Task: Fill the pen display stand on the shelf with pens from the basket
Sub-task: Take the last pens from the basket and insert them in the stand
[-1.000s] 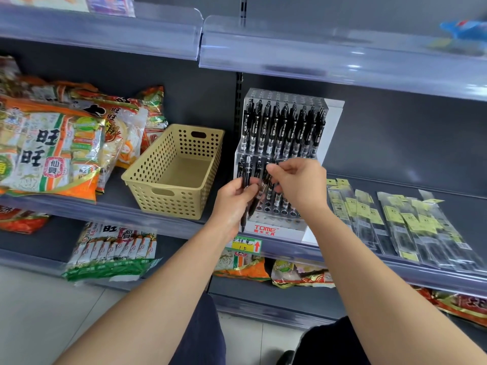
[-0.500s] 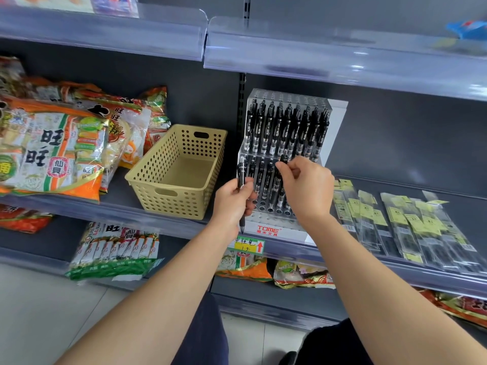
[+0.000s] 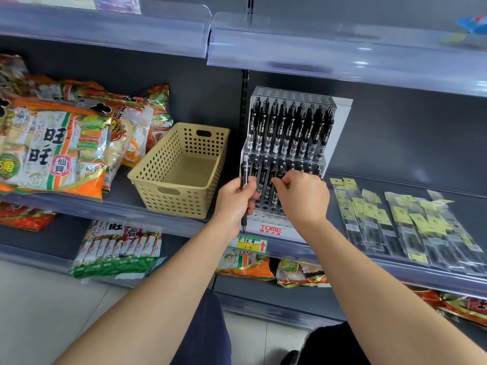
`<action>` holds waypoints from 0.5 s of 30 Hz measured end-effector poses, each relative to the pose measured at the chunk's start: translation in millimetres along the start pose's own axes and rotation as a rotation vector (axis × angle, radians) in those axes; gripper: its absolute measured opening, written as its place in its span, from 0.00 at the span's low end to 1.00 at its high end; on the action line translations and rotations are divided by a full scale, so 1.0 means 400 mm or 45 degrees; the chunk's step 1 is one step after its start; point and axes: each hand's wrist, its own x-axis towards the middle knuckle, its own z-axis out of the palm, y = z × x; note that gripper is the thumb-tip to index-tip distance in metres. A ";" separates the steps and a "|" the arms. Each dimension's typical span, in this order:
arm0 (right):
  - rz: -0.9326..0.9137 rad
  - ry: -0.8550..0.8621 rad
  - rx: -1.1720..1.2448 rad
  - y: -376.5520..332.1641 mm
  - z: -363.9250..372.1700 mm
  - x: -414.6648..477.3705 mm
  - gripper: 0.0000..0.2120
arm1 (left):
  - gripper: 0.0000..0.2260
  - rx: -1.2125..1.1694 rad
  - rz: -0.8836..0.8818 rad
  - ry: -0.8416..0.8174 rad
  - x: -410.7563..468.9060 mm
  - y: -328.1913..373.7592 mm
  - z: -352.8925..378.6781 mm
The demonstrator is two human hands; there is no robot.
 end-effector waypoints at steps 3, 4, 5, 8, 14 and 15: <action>-0.014 -0.013 -0.020 0.000 0.000 -0.003 0.17 | 0.07 -0.034 -0.024 -0.030 0.000 0.000 0.004; -0.016 -0.013 -0.020 0.000 0.000 -0.003 0.18 | 0.08 -0.061 -0.042 -0.040 -0.001 0.002 0.006; -0.014 -0.008 -0.006 -0.001 -0.002 -0.004 0.18 | 0.10 -0.084 -0.058 -0.051 -0.002 0.003 0.008; -0.003 0.030 0.197 -0.003 -0.014 -0.009 0.19 | 0.11 -0.098 -0.037 -0.081 -0.010 0.006 0.013; 0.059 -0.149 0.858 -0.033 -0.051 -0.004 0.07 | 0.13 -0.019 0.017 -0.169 -0.009 -0.009 0.016; 0.089 -0.168 0.889 -0.035 -0.053 0.000 0.07 | 0.14 -0.001 0.033 -0.172 -0.009 -0.009 0.015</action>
